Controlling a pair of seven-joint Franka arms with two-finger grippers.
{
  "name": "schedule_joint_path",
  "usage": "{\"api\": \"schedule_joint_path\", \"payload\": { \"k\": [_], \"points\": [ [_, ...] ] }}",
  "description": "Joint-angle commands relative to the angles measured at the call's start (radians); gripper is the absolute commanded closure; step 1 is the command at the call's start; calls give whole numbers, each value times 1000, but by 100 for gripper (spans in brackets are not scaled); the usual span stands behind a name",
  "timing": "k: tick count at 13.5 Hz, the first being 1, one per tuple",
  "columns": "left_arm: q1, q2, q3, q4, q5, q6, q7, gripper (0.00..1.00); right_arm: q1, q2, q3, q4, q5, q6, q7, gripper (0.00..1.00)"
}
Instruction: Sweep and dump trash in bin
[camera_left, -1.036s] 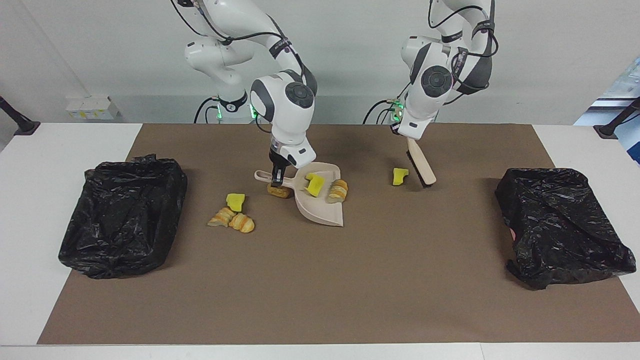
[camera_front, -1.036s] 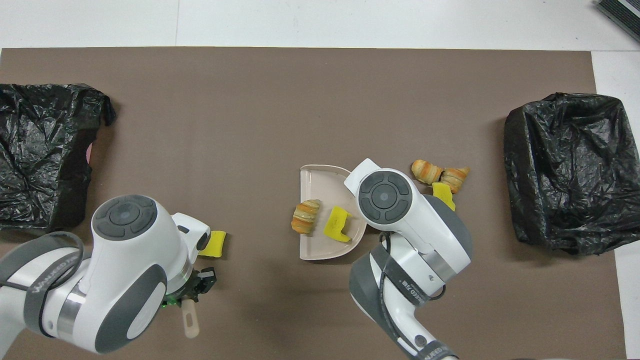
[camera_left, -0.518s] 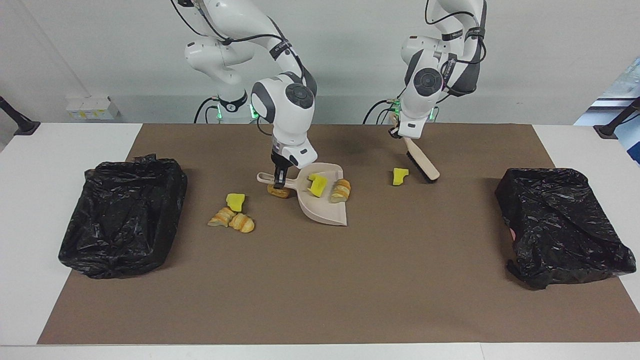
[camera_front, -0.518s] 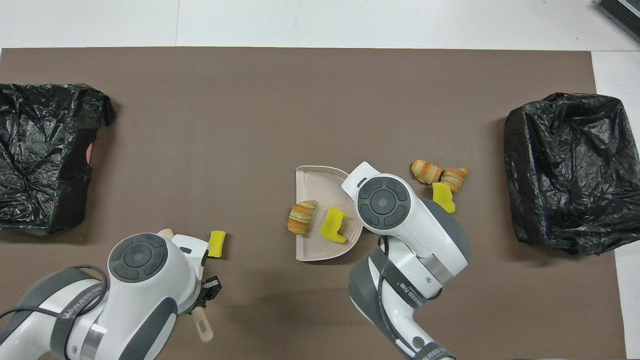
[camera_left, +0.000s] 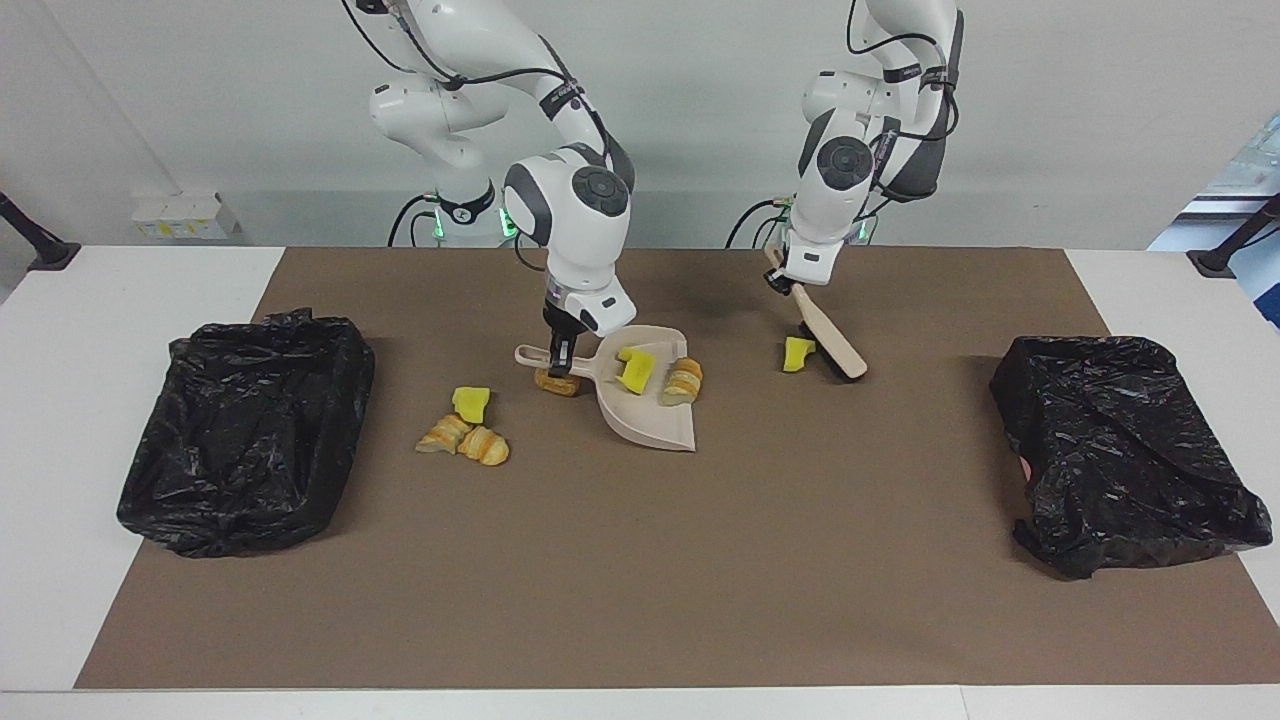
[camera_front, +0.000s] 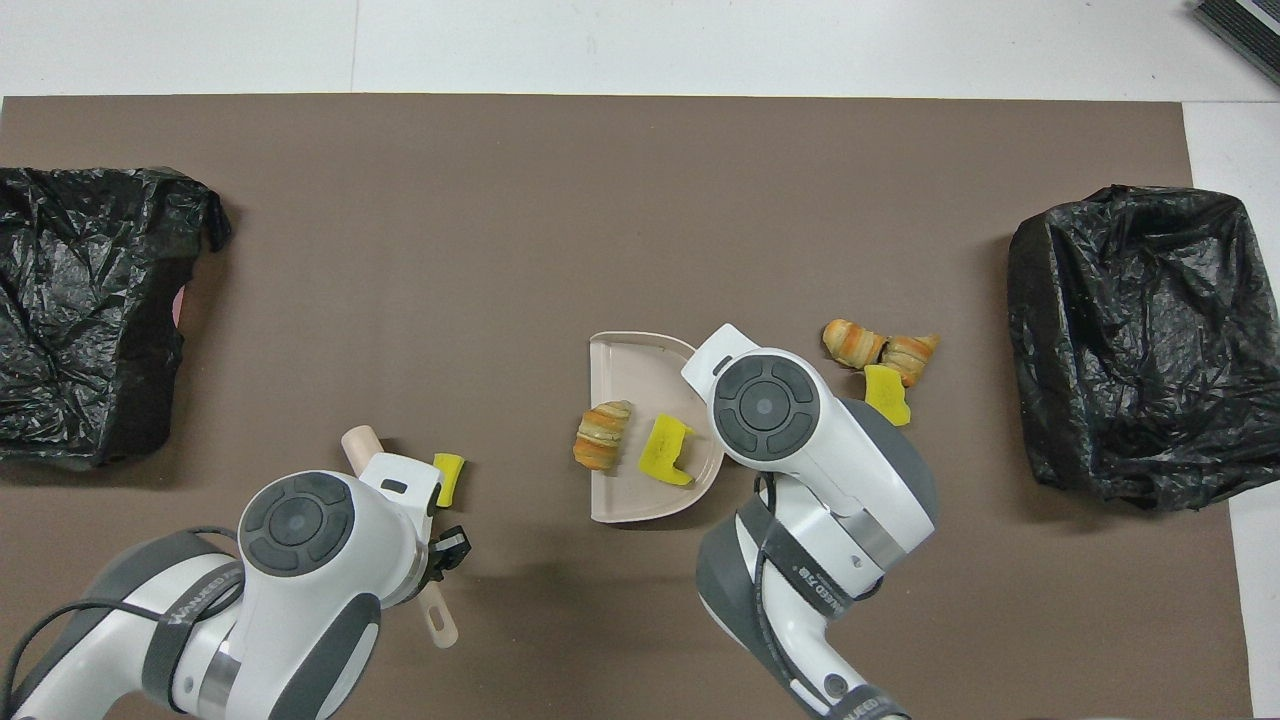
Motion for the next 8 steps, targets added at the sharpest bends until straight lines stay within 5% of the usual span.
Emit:
{"api": "schedule_joint_path", "payload": {
  "k": [1, 8],
  "points": [
    [-55, 91, 7, 94, -46, 42, 4, 100, -4, 8, 8, -15, 2, 46, 10, 100],
    [-131, 207, -24, 250, -72, 145, 39, 100, 13, 31, 10, -15, 2, 80, 59, 100]
  ]
}}
